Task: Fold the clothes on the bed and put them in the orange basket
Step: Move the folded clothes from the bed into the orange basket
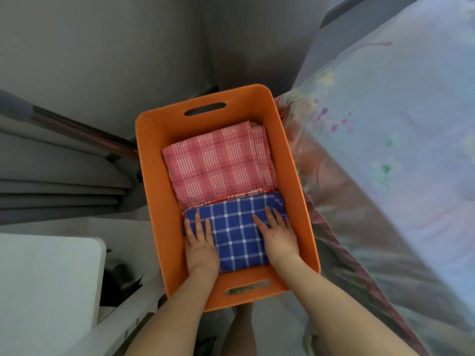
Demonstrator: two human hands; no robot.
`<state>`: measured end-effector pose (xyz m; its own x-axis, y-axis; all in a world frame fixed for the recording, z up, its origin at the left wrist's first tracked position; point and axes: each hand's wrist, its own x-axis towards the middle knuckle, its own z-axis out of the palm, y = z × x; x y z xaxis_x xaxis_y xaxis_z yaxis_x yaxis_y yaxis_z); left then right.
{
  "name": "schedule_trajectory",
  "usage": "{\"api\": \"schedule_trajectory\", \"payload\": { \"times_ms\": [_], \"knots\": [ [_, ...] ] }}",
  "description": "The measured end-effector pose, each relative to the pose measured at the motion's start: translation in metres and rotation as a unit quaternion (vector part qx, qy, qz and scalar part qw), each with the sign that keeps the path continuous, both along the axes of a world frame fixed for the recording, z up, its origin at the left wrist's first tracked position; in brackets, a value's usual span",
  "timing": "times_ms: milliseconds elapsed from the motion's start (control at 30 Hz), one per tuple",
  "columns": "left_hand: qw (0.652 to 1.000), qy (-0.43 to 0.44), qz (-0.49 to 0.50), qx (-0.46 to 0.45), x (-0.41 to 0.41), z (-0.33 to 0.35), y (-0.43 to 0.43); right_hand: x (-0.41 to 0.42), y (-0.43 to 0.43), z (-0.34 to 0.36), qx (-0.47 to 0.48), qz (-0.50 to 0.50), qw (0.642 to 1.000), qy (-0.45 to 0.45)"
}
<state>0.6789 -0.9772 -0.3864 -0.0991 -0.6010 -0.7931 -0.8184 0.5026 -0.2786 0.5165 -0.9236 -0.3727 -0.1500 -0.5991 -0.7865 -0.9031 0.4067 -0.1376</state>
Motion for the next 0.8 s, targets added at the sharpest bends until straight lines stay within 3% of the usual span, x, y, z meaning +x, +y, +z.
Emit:
{"api": "schedule_trajectory", "payload": {
  "times_ms": [100,200,300,400,467,533,667,733,800],
  "knots": [
    [0.999,-0.036,-0.005,-0.005,-0.010,0.013,-0.002,0.004,0.003,0.021,-0.032,-0.032,0.999,-0.017],
    [1.000,0.000,0.026,-0.016,-0.038,0.054,-0.006,-0.007,0.013,0.068,-0.197,-0.148,0.967,-0.065],
    [0.964,0.232,0.097,-0.087,-0.075,0.091,-0.001,-0.034,0.035,0.123,-0.404,-0.211,0.888,-0.060],
    [0.866,0.454,0.176,-0.115,-0.136,0.131,0.019,-0.084,0.074,0.172,-0.513,-0.256,0.819,-0.009],
    [0.809,0.539,0.223,-0.073,-0.184,0.162,0.044,-0.121,0.111,0.188,-0.511,-0.269,0.814,0.067],
    [0.785,0.561,0.261,0.019,-0.232,0.187,0.075,-0.158,0.156,0.195,-0.473,-0.276,0.823,0.150],
    [0.828,0.423,0.286,0.233,-0.310,0.204,0.139,-0.220,0.250,0.200,-0.379,-0.349,0.814,0.267],
    [0.794,0.403,0.349,0.294,-0.333,0.202,0.163,-0.245,0.297,0.197,-0.304,-0.403,0.804,0.314],
    [0.744,0.423,0.409,0.317,-0.351,0.197,0.183,-0.270,0.345,0.193,-0.216,-0.499,0.763,0.349]
  ]
}}
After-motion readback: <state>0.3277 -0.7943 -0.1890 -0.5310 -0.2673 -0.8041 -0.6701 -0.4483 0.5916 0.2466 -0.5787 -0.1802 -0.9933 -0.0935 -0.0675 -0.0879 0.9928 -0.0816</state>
